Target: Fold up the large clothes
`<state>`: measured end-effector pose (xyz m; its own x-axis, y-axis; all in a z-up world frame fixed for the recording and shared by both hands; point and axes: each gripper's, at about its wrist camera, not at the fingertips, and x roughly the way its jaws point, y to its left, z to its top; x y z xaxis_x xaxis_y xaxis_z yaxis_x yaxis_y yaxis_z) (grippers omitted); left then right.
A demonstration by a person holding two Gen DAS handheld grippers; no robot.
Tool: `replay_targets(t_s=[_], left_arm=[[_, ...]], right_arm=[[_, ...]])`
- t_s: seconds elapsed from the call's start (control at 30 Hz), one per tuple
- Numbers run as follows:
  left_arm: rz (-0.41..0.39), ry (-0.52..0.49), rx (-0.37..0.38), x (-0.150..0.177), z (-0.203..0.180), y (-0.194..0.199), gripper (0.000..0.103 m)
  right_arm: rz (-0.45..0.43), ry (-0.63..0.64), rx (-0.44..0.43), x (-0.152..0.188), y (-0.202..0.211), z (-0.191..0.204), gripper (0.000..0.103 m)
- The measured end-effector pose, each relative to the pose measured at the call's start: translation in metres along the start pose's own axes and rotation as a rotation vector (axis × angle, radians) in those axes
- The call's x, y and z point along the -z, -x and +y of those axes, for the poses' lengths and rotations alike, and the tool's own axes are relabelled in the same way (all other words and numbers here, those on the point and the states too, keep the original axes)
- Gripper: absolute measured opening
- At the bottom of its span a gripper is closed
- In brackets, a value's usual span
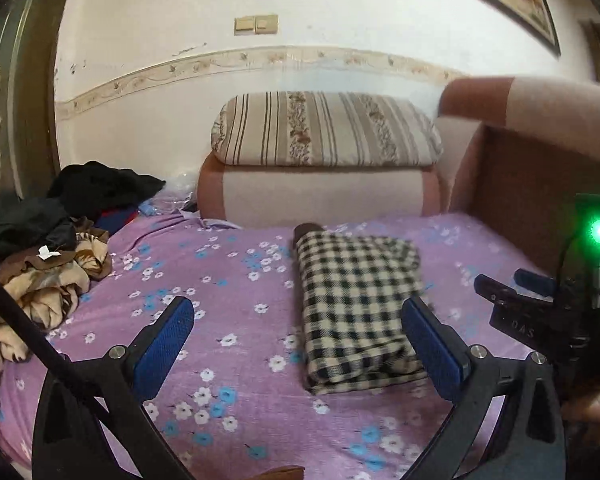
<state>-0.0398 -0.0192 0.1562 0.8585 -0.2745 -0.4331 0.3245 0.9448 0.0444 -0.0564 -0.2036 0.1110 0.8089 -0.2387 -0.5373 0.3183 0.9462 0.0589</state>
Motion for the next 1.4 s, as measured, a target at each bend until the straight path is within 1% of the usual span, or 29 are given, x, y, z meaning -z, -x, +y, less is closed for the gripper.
replay_targets(t_s=[0.07, 0.13, 0.2, 0.23, 0.3, 0.4, 0.53, 0.63, 0.73, 0.83, 0.87, 0.93, 0.97, 1.0, 1.03, 1.07, 1.13, 1.17, 1.23, 1.27, 1.33, 1.4], left_arm=[[0.022, 0.002, -0.023, 0.011, -0.001, -0.013, 0.103], [0.086, -0.011, -0.020, 0.022, -0.002, -0.032, 0.103], [0.148, -0.039, -0.022, 0.030, -0.004, -0.049, 0.103], [0.166, -0.050, -0.032, 0.034, -0.003, -0.056, 0.103], [0.188, -0.056, -0.051, 0.039, -0.002, -0.067, 0.103], [0.240, -0.042, -0.061, 0.046, 0.004, -0.082, 0.103], [0.311, -0.025, -0.071, 0.055, 0.011, -0.099, 0.103], [0.354, -0.011, -0.055, 0.060, 0.014, -0.106, 0.103], [0.383, 0.008, -0.037, 0.061, 0.016, -0.110, 0.103], [0.392, 0.021, -0.041, 0.061, 0.017, -0.112, 0.103], [0.394, 0.026, -0.041, 0.061, 0.018, -0.113, 0.103], [0.406, 0.039, -0.033, 0.061, 0.019, -0.114, 0.103], [0.409, 0.043, -0.028, 0.061, 0.019, -0.114, 0.103], [0.410, 0.046, -0.026, 0.061, 0.019, -0.113, 0.103], [0.409, 0.046, -0.029, 0.061, 0.020, -0.113, 0.103], [0.408, 0.043, -0.031, 0.061, 0.020, -0.112, 0.103], [0.410, 0.041, -0.027, 0.060, 0.022, -0.111, 0.103], [0.408, 0.045, -0.027, 0.059, 0.024, -0.110, 0.103], [0.394, 0.059, -0.031, 0.057, 0.030, -0.107, 0.103], [0.391, 0.065, -0.036, 0.056, 0.031, -0.106, 0.103], [0.394, 0.076, -0.039, 0.055, 0.034, -0.107, 0.103], [0.403, 0.082, -0.039, 0.055, 0.034, -0.108, 0.103]], right_arm=[[0.033, -0.001, 0.017, 0.012, -0.015, 0.001, 0.071], [0.087, -0.011, 0.027, 0.020, -0.030, -0.001, 0.071], [0.140, -0.029, 0.013, 0.026, -0.043, -0.004, 0.071], [0.159, -0.033, 0.013, 0.029, -0.049, -0.005, 0.071], [0.189, -0.039, 0.013, 0.034, -0.057, -0.006, 0.071], [0.211, -0.051, -0.005, 0.037, -0.064, -0.004, 0.071], [0.224, -0.006, -0.016, 0.040, -0.068, 0.009, 0.071], [0.223, 0.028, -0.021, 0.043, -0.067, 0.018, 0.071], [0.204, 0.044, -0.008, 0.042, -0.065, 0.022, 0.071], [0.158, 0.039, -0.007, 0.026, -0.070, 0.025, 0.071], [0.132, 0.051, -0.023, 0.016, -0.075, 0.029, 0.071], [0.112, 0.068, -0.061, 0.002, -0.087, 0.036, 0.065], [0.150, 0.050, -0.097, -0.003, -0.102, 0.039, 0.058], [0.199, 0.018, -0.150, -0.003, -0.116, 0.040, 0.054], [0.248, -0.013, -0.191, 0.000, -0.128, 0.041, 0.054], [0.314, -0.040, -0.212, 0.007, -0.141, 0.043, 0.054], [0.471, -0.038, -0.180, 0.032, -0.158, 0.050, 0.052], [0.490, -0.030, -0.172, 0.041, -0.156, 0.051, 0.052], [0.468, 0.033, -0.150, 0.049, -0.137, 0.054, 0.052], [0.474, 0.054, -0.149, 0.055, -0.127, 0.054, 0.052], [0.497, 0.045, -0.173, 0.067, -0.114, 0.050, 0.052], [0.491, 0.060, -0.192, 0.070, -0.104, 0.050, 0.052]])
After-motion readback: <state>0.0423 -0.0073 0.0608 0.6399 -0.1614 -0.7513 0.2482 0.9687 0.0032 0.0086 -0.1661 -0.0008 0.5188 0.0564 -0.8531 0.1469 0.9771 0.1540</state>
